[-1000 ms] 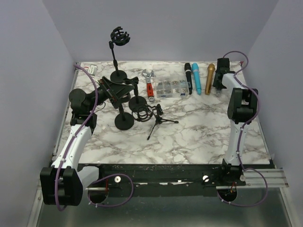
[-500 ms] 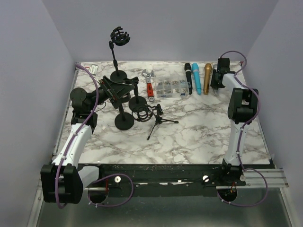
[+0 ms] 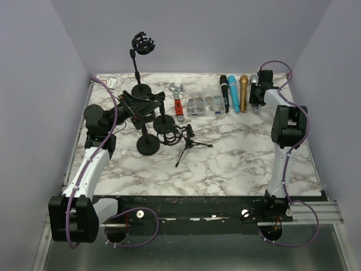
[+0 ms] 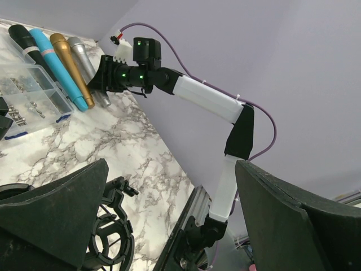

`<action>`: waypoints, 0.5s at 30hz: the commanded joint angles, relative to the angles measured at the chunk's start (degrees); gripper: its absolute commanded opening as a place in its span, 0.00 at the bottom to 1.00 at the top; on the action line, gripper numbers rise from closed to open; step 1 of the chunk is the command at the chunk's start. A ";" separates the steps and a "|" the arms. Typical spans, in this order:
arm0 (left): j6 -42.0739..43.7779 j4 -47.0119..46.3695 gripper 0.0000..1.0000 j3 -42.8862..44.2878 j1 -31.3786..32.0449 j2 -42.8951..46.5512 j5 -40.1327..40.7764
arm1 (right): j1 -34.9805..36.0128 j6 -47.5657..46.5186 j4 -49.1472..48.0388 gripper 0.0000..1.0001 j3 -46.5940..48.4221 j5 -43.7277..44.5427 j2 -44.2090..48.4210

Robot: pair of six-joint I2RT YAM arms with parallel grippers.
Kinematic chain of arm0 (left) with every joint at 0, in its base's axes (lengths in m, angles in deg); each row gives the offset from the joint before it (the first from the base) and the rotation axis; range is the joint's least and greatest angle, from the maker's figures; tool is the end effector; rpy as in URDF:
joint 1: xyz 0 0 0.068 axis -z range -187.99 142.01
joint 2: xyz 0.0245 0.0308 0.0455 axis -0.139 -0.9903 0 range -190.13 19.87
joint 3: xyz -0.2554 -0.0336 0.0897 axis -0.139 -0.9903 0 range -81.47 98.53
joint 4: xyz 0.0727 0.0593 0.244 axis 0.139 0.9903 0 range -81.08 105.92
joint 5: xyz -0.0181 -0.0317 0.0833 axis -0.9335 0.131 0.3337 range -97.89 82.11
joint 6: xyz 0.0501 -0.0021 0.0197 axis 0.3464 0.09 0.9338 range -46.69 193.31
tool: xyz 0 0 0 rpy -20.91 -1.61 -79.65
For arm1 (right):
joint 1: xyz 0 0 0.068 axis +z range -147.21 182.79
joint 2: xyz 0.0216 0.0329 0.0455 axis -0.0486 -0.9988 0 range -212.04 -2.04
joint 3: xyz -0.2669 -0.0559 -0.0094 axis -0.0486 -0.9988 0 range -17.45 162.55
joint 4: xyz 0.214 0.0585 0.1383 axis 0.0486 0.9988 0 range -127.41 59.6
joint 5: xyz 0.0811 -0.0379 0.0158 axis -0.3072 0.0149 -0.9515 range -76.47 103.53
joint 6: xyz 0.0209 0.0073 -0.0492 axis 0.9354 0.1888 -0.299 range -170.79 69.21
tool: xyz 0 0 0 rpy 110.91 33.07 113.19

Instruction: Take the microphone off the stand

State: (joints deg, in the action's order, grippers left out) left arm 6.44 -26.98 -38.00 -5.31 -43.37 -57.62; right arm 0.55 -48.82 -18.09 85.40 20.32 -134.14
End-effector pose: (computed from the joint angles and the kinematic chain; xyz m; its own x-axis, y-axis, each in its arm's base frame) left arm 0.2436 -0.0385 0.3498 -0.5923 -0.5673 -0.5721 0.5545 0.2282 -0.8003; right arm 0.5119 -0.0242 0.1601 -0.7447 0.0633 -0.6644 0.1426 0.9876 -0.0658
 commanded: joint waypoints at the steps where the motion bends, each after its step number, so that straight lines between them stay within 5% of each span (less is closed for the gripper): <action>1: 0.60 -0.66 0.99 -0.06 -0.29 -0.13 0.74 | 1.27 0.12 1.52 0.45 -2.20 -3.43 0.68; 6: 0.67 -0.66 0.99 -0.04 -0.28 -0.17 0.72 | 1.27 0.46 1.34 0.59 -2.39 -3.57 1.40; 15: 0.65 -0.46 0.98 0.04 -0.30 -0.43 0.65 | 1.35 1.31 2.34 0.68 -1.86 -0.05 2.87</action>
State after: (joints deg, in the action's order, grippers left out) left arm 6.44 -26.98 -38.00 -5.31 -43.41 -57.62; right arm 1.03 -48.25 -18.86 84.31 19.32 -133.48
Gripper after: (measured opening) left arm 0.981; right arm 0.661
